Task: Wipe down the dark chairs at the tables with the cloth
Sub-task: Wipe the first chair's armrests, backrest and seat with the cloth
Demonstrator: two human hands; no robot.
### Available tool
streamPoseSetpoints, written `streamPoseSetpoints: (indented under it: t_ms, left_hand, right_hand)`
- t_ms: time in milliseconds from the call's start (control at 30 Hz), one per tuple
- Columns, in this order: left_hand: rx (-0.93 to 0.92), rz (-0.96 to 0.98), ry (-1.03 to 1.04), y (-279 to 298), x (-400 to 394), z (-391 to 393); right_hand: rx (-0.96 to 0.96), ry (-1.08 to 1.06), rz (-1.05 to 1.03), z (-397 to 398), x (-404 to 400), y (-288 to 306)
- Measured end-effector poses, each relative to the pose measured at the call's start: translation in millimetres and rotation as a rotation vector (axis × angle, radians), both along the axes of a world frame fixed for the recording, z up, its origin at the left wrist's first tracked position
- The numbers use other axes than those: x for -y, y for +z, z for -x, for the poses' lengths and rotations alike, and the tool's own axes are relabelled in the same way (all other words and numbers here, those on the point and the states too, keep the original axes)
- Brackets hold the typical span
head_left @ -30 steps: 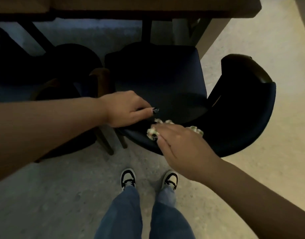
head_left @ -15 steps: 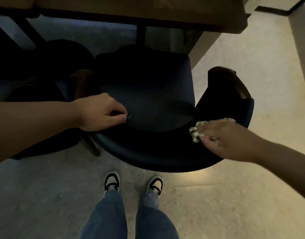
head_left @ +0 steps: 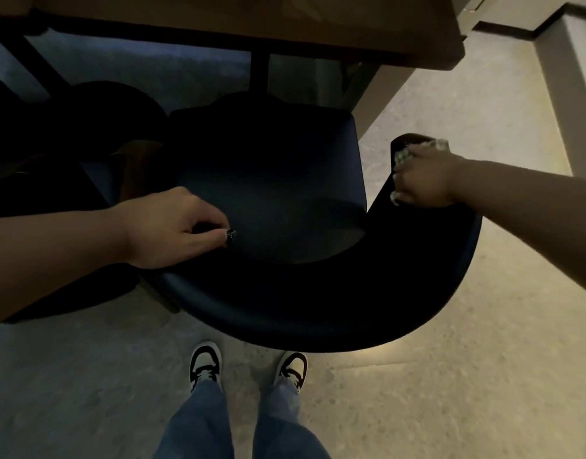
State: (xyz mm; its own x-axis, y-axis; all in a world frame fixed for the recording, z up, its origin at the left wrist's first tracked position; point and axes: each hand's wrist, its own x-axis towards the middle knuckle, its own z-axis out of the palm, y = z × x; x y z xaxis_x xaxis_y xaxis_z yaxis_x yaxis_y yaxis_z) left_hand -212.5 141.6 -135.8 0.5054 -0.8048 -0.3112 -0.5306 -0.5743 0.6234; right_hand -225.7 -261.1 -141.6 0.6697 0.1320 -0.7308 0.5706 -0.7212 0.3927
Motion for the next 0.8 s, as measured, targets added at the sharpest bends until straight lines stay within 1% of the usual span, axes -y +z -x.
streamPoseSetpoints:
  t_ms: [67,100,200,233,300,367,500,600,667,700,800]
  left_hand:
    - [-0.001,0.001,0.016,-0.1,0.3,0.4]
    - [0.005,0.000,0.022,0.0,0.0,0.3]
    - [0.009,-0.008,0.026,0.4,-0.1,1.2]
    - [0.010,-0.005,0.024,0.8,-0.1,1.4]
    - [0.008,0.002,0.022,1.6,0.2,1.2]
    - [-0.001,0.008,0.030,2.4,0.6,0.5]
    - [-0.008,0.016,0.027,3.8,1.1,1.2]
    - [-0.018,0.012,0.027,4.8,1.1,0.6]
    - [-0.029,-0.002,0.021,4.7,0.9,0.0]
    - [-0.034,-0.009,0.018,5.0,0.6,0.0]
    - [-0.043,-0.013,0.021,6.5,0.9,1.5]
  right_hand:
    - [0.006,-0.009,0.076,-6.4,-5.8,-15.7]
    - [0.000,-0.056,0.083,-6.7,-10.0,-24.7]
    - [-0.119,-0.310,0.005,-1.0,-24.6,-48.1]
    - [-0.155,-0.373,-0.019,-1.3,-27.5,-53.8]
    - [-0.161,-0.449,-0.050,-3.6,-32.3,-56.7]
    - [-0.149,-0.482,-0.070,-3.5,-34.4,-57.8]
    - [-0.114,-0.443,-0.143,5.1,-44.7,-60.2]
    - [-0.202,-0.489,-0.292,12.4,-56.4,-64.0]
    - [-0.254,-0.492,-0.335,19.6,-61.1,-68.0]
    - [-0.259,-0.484,-0.299,21.8,-61.1,-68.6]
    - [-0.195,-0.467,-0.062,17.1,-50.9,-64.2]
